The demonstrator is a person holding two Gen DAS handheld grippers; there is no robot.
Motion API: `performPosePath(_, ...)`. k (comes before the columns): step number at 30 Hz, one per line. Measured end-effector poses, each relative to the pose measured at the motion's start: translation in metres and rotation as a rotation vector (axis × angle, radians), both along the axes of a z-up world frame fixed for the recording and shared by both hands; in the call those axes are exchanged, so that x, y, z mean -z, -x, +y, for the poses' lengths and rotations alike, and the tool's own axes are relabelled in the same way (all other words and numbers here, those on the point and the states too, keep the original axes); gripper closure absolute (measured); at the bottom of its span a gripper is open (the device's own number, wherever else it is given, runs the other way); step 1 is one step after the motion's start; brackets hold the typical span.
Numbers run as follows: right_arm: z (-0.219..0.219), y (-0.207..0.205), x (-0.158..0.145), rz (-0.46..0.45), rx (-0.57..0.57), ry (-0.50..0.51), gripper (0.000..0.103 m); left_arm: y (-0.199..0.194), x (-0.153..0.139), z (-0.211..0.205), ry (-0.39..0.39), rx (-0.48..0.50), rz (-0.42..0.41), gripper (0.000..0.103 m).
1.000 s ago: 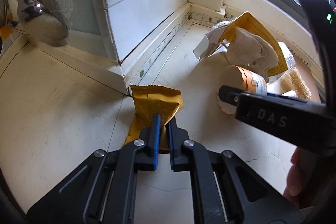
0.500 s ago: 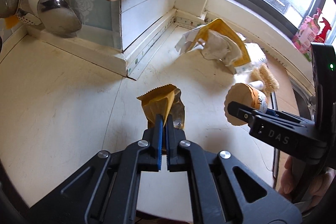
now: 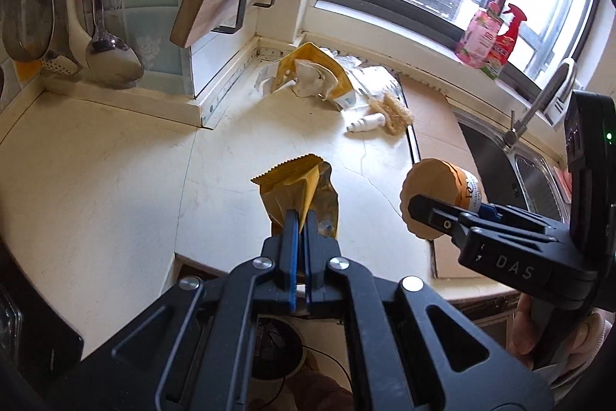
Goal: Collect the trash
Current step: 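Carry the snack packet and cake cup down over the black bin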
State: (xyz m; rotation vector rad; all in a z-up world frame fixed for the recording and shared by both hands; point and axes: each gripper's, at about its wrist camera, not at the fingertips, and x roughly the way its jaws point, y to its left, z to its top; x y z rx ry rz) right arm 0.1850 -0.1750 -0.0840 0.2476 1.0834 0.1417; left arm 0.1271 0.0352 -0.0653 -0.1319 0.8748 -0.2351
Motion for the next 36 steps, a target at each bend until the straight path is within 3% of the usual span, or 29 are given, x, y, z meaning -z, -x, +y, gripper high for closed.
performPosePath(5,0.005,0.065,-0.013,0.006,0.012,0.021,0.054,0.051,-0.007,-0.006,0.007,0.075,0.004,0.103)
performPosePath(17,0.027,0.185,0.003,0.052,0.020,0.044,0.054,0.133,0.000,-0.009,-0.005,0.188,0.028,0.103)
performPosePath(26,0.042,0.226,0.041,0.151,-0.010,0.054,0.054,0.151,0.047,0.003,-0.027,0.173,0.138,0.103)
performPosePath(36,0.041,0.235,0.101,0.264,-0.069,0.050,0.054,0.148,0.121,0.011,-0.060,0.095,0.301,0.103)
